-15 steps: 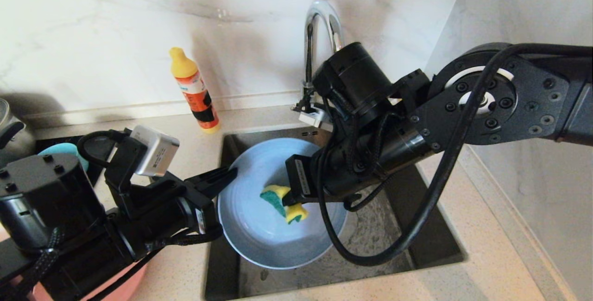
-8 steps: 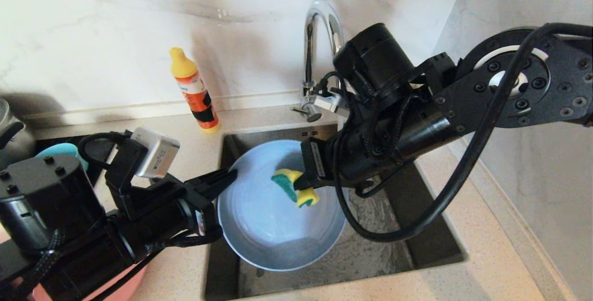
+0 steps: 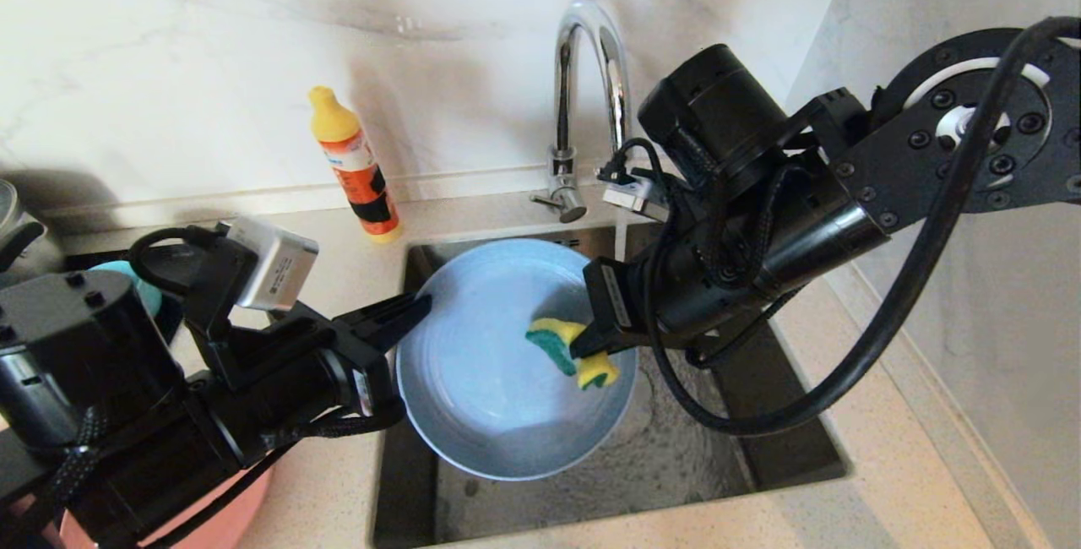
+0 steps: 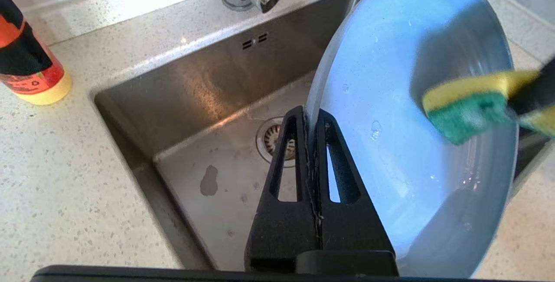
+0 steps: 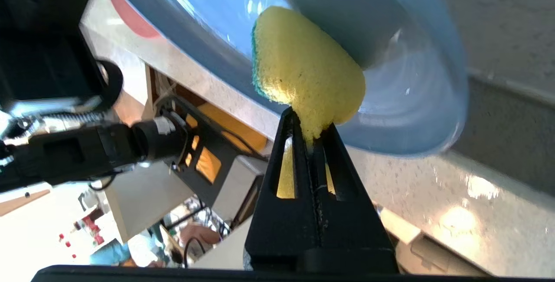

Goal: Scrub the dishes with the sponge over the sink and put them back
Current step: Wipe the plate

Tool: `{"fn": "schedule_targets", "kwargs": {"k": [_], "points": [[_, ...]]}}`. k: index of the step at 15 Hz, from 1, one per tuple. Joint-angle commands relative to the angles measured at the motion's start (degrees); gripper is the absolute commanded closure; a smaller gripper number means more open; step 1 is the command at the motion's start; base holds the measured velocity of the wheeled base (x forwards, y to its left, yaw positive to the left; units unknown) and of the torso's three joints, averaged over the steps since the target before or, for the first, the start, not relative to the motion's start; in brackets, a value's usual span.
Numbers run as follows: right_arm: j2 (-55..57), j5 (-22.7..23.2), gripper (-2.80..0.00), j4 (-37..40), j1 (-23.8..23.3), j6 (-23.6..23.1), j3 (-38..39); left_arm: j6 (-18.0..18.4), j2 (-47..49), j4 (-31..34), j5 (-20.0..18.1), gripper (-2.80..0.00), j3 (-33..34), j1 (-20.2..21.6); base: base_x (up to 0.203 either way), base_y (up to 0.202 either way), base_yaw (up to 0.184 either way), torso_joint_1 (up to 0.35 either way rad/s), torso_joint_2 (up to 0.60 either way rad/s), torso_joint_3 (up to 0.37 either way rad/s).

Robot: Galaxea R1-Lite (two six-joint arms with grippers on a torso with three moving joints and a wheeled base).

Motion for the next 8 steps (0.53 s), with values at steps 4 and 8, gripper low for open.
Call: {"fn": "schedule_targets", "kwargs": {"k": [4,8], "points": [[1.3,0.4,0.0,2.0,1.5,0.3,0.9,-0.1,-0.3,-0.4,0.1,0.0,-0.2,0.1,0.0,0.0,0.0,0.0,0.0,0.0],[3.3,0.3,0.0,1.5,4.6,0.3,0.3,-0.2,0.0,-0.4,0.2,0.0,-0.4,0.1,0.0,0.0,0.0,0.0,0.0,0.0]]}}
